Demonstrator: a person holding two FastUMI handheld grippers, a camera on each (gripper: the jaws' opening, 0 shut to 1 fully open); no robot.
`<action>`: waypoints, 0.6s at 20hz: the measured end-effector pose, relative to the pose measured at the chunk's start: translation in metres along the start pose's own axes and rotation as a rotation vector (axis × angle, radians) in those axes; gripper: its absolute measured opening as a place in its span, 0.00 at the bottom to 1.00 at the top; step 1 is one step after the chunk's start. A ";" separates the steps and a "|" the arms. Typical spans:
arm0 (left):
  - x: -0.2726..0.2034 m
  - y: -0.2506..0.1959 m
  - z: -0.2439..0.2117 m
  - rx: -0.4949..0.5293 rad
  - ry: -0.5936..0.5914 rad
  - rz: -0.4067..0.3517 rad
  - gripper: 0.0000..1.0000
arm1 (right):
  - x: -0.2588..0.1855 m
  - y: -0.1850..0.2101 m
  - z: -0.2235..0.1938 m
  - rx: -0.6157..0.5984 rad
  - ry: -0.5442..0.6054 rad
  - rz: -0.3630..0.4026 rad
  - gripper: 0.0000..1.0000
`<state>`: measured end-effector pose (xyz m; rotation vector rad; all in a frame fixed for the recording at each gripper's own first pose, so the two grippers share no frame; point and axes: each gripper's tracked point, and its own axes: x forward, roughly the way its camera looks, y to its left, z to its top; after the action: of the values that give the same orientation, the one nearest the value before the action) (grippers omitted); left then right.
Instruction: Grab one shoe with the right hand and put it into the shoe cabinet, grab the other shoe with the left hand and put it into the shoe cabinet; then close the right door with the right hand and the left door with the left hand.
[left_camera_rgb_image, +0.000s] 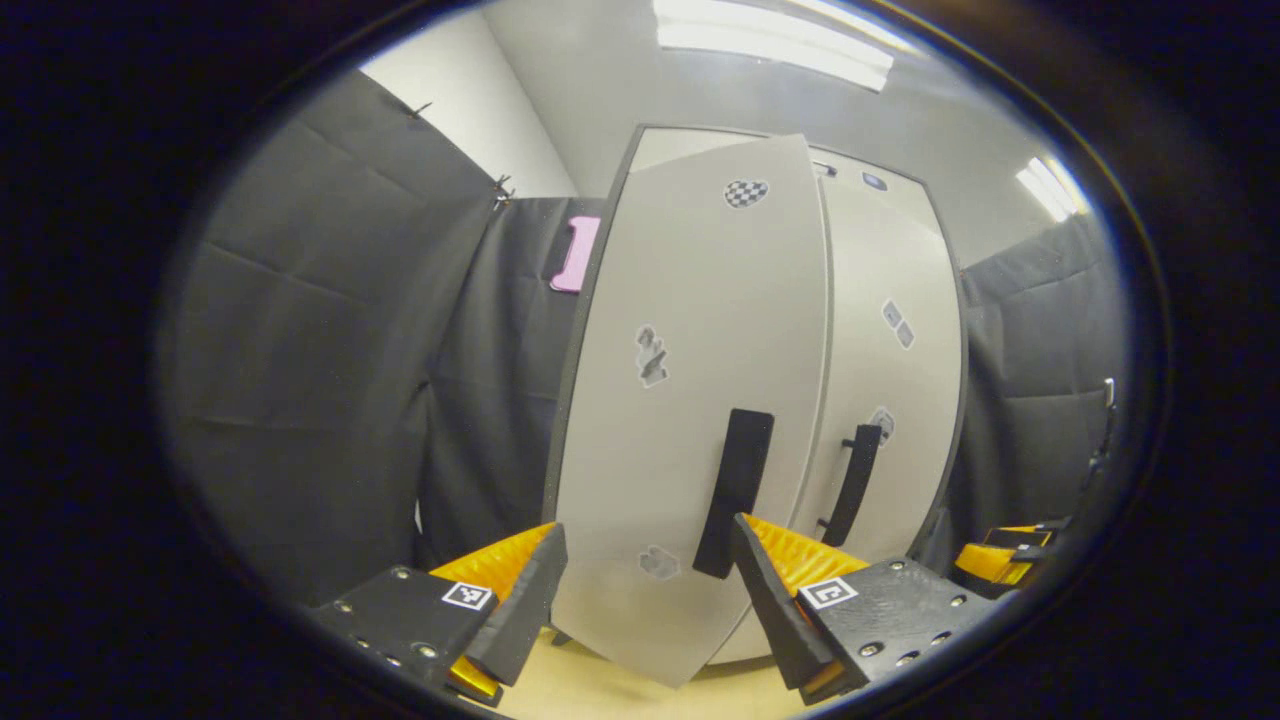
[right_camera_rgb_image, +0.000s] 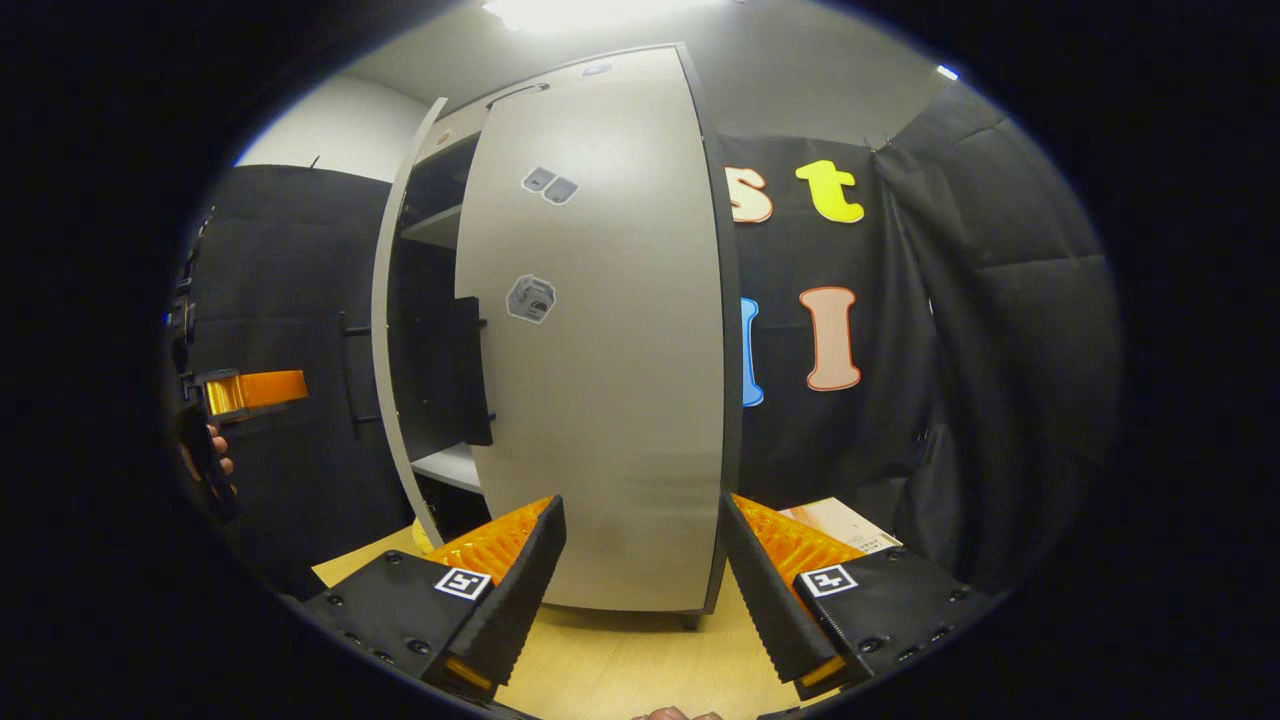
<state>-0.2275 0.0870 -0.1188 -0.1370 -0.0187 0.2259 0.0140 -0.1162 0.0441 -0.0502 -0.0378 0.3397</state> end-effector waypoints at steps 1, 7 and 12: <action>-0.010 0.004 0.002 0.016 0.002 0.018 0.99 | 0.000 0.000 0.005 -0.008 -0.010 0.004 0.96; -0.045 0.025 0.023 0.154 0.012 0.027 0.99 | -0.002 -0.007 0.036 0.029 -0.055 -0.080 0.96; -0.052 0.037 0.025 0.180 0.021 -0.020 1.00 | -0.017 -0.013 0.036 0.020 -0.068 -0.207 0.96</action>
<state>-0.2877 0.1146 -0.0993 0.0405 0.0216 0.2046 0.0004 -0.1323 0.0798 -0.0145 -0.1060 0.1348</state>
